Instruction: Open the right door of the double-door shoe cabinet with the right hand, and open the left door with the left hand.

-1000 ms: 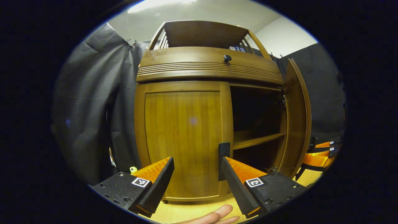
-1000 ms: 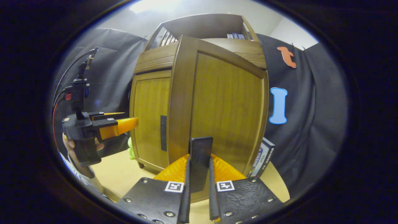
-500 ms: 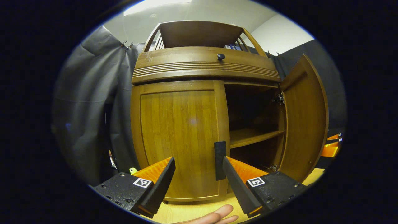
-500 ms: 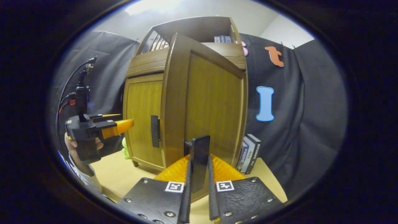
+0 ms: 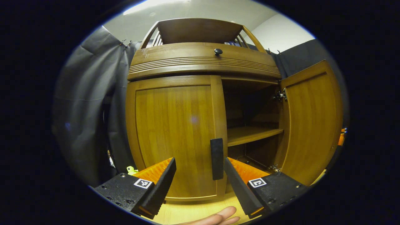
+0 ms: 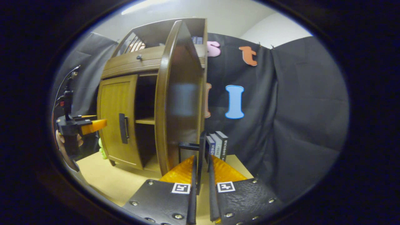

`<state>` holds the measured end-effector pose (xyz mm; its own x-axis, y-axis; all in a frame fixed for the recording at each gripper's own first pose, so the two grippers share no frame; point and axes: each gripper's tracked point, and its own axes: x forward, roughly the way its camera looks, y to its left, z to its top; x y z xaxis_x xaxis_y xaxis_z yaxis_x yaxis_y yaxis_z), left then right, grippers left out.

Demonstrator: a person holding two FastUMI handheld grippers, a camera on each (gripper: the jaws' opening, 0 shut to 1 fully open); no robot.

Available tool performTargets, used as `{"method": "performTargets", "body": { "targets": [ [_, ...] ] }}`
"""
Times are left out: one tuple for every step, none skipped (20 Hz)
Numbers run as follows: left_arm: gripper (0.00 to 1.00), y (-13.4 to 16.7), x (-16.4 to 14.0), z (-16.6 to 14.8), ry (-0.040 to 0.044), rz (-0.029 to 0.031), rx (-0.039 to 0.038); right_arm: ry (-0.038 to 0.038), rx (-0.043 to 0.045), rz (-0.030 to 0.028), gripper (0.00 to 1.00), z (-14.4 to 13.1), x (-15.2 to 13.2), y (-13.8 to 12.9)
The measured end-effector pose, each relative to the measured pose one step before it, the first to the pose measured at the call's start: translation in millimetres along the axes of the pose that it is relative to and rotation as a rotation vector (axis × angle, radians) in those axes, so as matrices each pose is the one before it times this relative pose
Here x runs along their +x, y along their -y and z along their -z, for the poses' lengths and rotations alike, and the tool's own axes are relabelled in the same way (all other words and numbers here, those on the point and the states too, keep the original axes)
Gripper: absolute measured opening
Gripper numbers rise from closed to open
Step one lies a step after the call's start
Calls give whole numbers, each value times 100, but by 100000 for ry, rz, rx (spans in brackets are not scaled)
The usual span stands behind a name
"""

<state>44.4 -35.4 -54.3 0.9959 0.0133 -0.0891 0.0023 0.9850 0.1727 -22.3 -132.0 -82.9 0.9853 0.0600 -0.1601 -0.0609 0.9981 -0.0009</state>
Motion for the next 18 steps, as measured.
{"method": "performTargets", "body": {
  "targets": [
    [96,274,107,80,317,18,812,643,2263,-1607,17,71,247,573],
    [96,331,173,33,346,111,314,833,1752,-1090,17,53,123,646],
    [96,343,282,144,303,298,-247,599,1305,-1676,17,-50,84,575],
    [96,462,371,148,103,530,-810,467,1074,-1608,17,-10,105,208],
    [96,498,548,261,35,786,-1162,666,528,-699,17,19,83,271],
    [96,474,555,387,-306,617,-1102,510,379,-564,17,-15,73,185],
    [96,254,731,422,-326,266,-967,537,-61,-569,17,-13,-54,-5],
    [96,401,928,504,71,-124,-779,532,-530,56,17,-183,-57,17],
    [96,135,1058,529,42,-884,-565,847,-543,867,17,31,-70,419],
    [96,43,1054,869,-1037,-715,-811,-345,-604,871,25,60,96,272],
    [96,-158,884,824,-999,-1667,-699,227,75,317,30,99,-154,71],
    [96,-370,713,256,618,-1579,-170,-2,359,334,36,-93,-69,21],
    [96,162,936,505,40,272,-1008,-171,-227,1127,45,84,-8,166],
    [97,216,820,454,268,-130,-603,-236,-95,1309,45,23,-67,89],
    [97,-42,560,119,594,178,-493,116,-593,1616,52,-119,-253,162],
    [97,171,323,-226,1825,1835,-400,-198,-610,1745,60,88,123,216],
    [97,398,106,-485,2328,2475,-1399,-176,-857,1453,74,36,3,265],
    [96,457,-265,-780,3298,2668,-1110,-349,-1018,1250,82,1,-141,260]
  ]
}}
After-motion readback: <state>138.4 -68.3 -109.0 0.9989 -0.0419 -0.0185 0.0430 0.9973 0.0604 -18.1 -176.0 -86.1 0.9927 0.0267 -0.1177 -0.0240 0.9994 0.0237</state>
